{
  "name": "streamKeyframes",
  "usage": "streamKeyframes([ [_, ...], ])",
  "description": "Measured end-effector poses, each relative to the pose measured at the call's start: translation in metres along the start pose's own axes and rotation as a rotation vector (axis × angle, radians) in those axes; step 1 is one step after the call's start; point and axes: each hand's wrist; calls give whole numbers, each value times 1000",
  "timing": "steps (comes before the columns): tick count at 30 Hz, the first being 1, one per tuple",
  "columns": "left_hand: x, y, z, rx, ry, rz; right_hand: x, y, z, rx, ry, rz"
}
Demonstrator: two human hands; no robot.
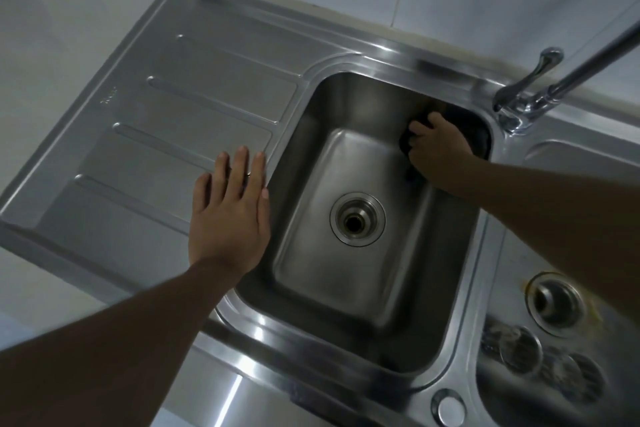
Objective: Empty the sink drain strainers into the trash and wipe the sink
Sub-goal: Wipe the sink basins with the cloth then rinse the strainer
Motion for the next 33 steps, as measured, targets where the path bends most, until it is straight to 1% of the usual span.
streamKeyframes([
  [2,0,0,0,-1,-2,2,-1,-6,-3,-94,101,-129],
  [4,0,-1,0,0,3,2,1,-11,-6,-265,205,-288],
  [6,-1,-1,-1,3,9,5,7,-18,-8,-382,218,-377],
  [8,0,-2,-1,9,6,3,18,-24,-15,-472,132,-434],
  [9,0,-3,0,11,10,4,24,-25,-24,-544,64,-491],
  [11,0,-3,0,13,8,10,36,-28,-51,-663,-92,-685],
  [12,0,-3,0,13,6,9,42,-29,-64,-682,-161,-788],
  [13,0,-4,0,12,5,8,48,-28,-76,-679,-203,-836],
  [14,0,-3,0,11,6,9,51,-27,-84,-661,-215,-818],
  [15,0,-3,0,12,7,12,52,-26,-87,-651,-197,-753],
  [18,-1,-1,0,19,3,15,50,-24,-78,-620,-2,-534],
  [20,0,1,-1,22,-2,19,53,-22,-77,-532,67,-456],
  [22,0,1,-1,27,-6,24,62,-23,-92,-524,22,-449],
  [24,0,1,0,31,-4,30,74,-25,-117,-608,-73,-485],
  [26,1,0,-1,40,-1,34,84,-26,-134,-698,-196,-546],
  [27,1,0,-1,46,2,34,86,-26,-137,-725,-227,-586],
  [29,1,0,-1,47,7,36,85,-23,-135,-788,-170,-613],
  [31,1,0,0,44,2,32,85,-22,-137,-793,-77,-574],
  [33,0,1,1,46,-2,27,88,-20,-147,-787,-79,-574],
])
Point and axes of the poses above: each hand's wrist, its own x-axis away from the middle knuckle, its own y-axis out of the palm, z = x × y, and after that the axes turned 8 degrees about -x, right-handed
